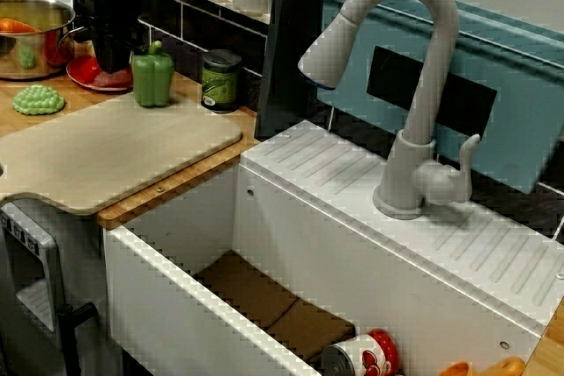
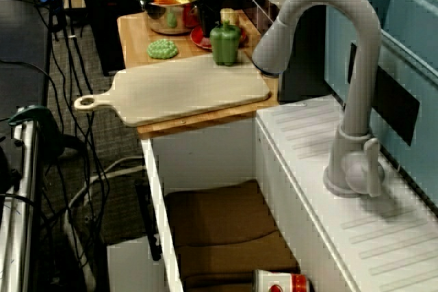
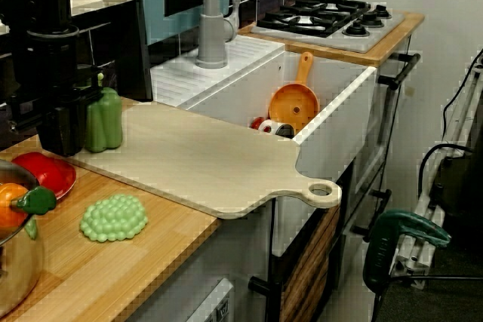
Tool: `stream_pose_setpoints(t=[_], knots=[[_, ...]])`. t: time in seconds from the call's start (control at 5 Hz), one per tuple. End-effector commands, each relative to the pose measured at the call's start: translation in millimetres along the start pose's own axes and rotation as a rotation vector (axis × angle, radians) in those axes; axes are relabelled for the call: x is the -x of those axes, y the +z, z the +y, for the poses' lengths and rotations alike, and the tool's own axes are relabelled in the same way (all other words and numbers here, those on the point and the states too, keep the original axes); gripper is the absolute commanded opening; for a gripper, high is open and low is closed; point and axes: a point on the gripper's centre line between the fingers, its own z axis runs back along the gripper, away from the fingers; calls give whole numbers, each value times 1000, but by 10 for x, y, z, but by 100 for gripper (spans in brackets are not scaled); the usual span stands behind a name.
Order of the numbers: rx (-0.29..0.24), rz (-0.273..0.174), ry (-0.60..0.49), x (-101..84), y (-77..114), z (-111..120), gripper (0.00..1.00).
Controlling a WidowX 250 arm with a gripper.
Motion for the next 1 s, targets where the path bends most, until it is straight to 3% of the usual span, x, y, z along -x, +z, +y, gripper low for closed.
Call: stream_pose_setpoints(t=[0.0,0.4,0.8], knots=[[0,-65,-38,102,455,-105,0],[37,-52,-80,273,578,-280,0],[56,-58,-98,387,665,-297,0]])
